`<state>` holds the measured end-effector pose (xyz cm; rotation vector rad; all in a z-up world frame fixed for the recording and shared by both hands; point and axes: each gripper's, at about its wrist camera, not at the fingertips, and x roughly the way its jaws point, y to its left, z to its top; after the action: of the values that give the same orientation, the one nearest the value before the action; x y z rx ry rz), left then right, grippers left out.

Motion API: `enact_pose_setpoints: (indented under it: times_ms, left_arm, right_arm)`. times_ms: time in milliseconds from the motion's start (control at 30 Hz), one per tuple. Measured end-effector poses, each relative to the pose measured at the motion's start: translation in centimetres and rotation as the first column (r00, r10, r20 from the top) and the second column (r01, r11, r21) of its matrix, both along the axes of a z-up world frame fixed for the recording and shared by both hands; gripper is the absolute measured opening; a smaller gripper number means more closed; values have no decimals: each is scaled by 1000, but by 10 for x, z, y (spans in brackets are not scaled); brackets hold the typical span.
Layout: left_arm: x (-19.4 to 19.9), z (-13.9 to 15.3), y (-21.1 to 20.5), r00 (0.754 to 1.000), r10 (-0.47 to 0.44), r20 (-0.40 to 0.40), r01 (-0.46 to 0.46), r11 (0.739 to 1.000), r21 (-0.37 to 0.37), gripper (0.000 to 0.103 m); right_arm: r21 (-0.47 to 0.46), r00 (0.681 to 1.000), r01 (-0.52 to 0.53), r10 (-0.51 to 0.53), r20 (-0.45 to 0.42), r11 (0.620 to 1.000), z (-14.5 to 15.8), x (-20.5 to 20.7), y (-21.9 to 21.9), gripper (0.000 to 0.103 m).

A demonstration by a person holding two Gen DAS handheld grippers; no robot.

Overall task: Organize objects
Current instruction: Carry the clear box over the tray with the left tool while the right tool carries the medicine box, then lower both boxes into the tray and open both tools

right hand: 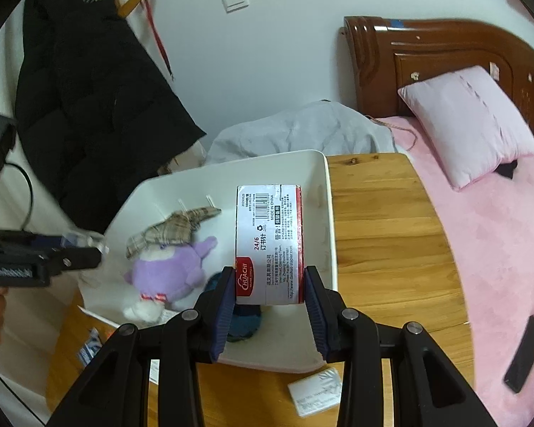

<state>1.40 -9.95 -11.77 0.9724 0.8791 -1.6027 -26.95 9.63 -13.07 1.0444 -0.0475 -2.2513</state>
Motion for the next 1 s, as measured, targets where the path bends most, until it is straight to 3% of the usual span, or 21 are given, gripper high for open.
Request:
enact_pose_setpoints:
  times_ms: [300, 467, 567, 700, 1000]
  left_arm:
    - [5, -2, -17, 999, 44, 24, -44, 999, 17, 65]
    - [11, 5, -19, 998, 65, 22, -65, 998, 0, 75]
    - [16, 10, -17, 997, 79, 11, -79, 997, -8, 75]
    - [24, 17, -12, 996, 93, 8, -93, 995, -22, 76]
    - [57, 49, 11, 987, 158, 1, -156, 973, -168, 76]
  right_arm:
    - [-10, 999, 39, -39, 2, 999, -2, -1, -11, 40]
    - [-6, 999, 28, -28, -15, 1000, 5, 7, -16, 60]
    - [-15, 999, 20, -20, -28, 1000, 10, 11, -18, 69]
    - [-10, 999, 14, -14, -41, 1000, 18, 17, -19, 73]
    - [-6, 996, 32, -33, -84, 999, 44, 39, -19, 80]
